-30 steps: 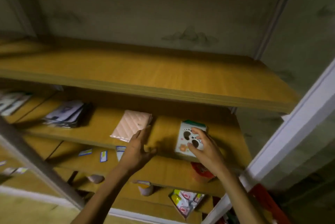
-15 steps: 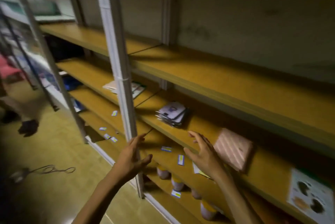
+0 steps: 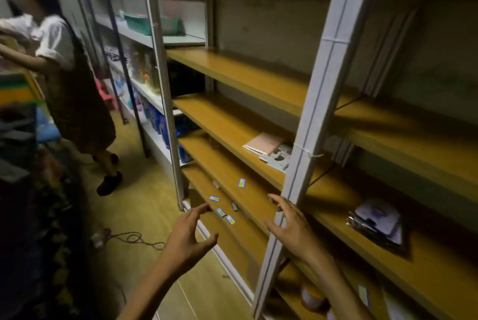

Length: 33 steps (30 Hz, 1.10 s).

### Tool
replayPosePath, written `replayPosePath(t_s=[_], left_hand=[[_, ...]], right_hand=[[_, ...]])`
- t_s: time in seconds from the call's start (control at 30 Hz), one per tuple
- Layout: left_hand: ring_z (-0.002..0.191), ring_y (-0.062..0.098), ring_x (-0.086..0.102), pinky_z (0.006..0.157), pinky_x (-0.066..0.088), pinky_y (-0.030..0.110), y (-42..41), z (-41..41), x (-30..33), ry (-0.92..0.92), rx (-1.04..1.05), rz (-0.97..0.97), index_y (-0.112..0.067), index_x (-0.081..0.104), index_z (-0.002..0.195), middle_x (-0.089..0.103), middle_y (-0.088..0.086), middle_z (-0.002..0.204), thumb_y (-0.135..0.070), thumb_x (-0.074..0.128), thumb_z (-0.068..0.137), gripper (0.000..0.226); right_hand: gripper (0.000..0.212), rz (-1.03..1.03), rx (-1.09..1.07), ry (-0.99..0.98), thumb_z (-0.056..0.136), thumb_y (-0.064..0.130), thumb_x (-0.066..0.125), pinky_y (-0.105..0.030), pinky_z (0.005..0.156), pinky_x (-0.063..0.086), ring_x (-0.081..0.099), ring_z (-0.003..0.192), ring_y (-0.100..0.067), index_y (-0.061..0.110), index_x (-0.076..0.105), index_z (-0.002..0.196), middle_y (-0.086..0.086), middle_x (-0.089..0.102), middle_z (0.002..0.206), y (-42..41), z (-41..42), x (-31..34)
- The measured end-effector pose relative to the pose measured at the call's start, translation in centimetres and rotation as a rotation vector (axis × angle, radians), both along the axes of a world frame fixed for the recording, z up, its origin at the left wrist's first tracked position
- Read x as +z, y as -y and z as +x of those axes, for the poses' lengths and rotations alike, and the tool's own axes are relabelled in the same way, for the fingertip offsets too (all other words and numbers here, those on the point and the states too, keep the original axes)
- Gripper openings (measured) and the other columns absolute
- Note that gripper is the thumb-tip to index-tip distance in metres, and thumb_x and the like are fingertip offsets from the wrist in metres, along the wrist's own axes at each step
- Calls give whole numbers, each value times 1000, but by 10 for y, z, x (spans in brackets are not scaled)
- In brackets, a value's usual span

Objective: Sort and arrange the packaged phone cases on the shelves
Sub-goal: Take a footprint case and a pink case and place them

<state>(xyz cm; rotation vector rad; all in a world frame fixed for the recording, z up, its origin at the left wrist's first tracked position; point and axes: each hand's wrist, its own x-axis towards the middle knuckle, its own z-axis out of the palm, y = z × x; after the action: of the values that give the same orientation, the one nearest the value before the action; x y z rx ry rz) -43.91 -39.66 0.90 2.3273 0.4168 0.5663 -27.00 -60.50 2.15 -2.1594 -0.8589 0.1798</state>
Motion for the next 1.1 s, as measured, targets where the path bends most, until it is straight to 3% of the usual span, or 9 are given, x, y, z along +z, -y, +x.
replayPosePath(t_s=[0.17,0.3,0.53,0.7,0.9,1.0,1.1], left_hand=[[107,-3,47,91,40,21,-57,30,-7,-7,8,-7,-44,39,128,41,-38,113,-33,76,75,65],[111,1,49,95,42,23,-103,73,-15,-31,6,-34,-26,44,138,48,-22,119,-34,75,77,69],[120,11,48,98,44,29,-178,174,3,-106,-106,-25,-28,35,144,48,-6,137,-38,71,79,74],[120,8,46,97,44,28,-208,239,10,-107,-177,-8,-29,35,144,47,-4,139,-39,72,80,74],[124,14,46,98,43,32,-220,311,7,-131,-342,20,-25,34,145,47,-1,140,-39,71,81,76],[122,15,47,93,42,26,-221,345,4,-121,-437,26,-21,37,144,49,1,138,-34,74,80,75],[123,19,47,93,45,30,-222,378,1,-120,-532,5,-19,38,143,49,1,136,-36,75,79,76]], right_hand=[[51,7,39,-11,84,46,60,-17,91,36,42,106,10,48,39,130,42,38,111,-67,30,-10],[53,23,6,-22,84,47,60,-25,99,40,42,118,2,49,37,131,25,42,124,-113,67,-17],[52,57,-133,3,86,38,62,-27,101,39,43,121,-2,37,41,134,16,46,133,-174,150,-18],[52,69,-227,-4,86,37,61,-24,96,37,43,118,-2,38,41,134,18,46,129,-193,188,-14],[51,46,-411,-25,86,36,63,-34,99,42,44,122,-10,35,43,133,10,47,135,-186,221,-13],[49,29,-497,-38,87,37,63,-29,93,41,45,121,-11,36,44,132,9,48,133,-179,229,-15],[49,9,-607,-13,87,36,63,-23,90,43,44,120,-8,34,45,132,8,48,134,-174,232,-18]])
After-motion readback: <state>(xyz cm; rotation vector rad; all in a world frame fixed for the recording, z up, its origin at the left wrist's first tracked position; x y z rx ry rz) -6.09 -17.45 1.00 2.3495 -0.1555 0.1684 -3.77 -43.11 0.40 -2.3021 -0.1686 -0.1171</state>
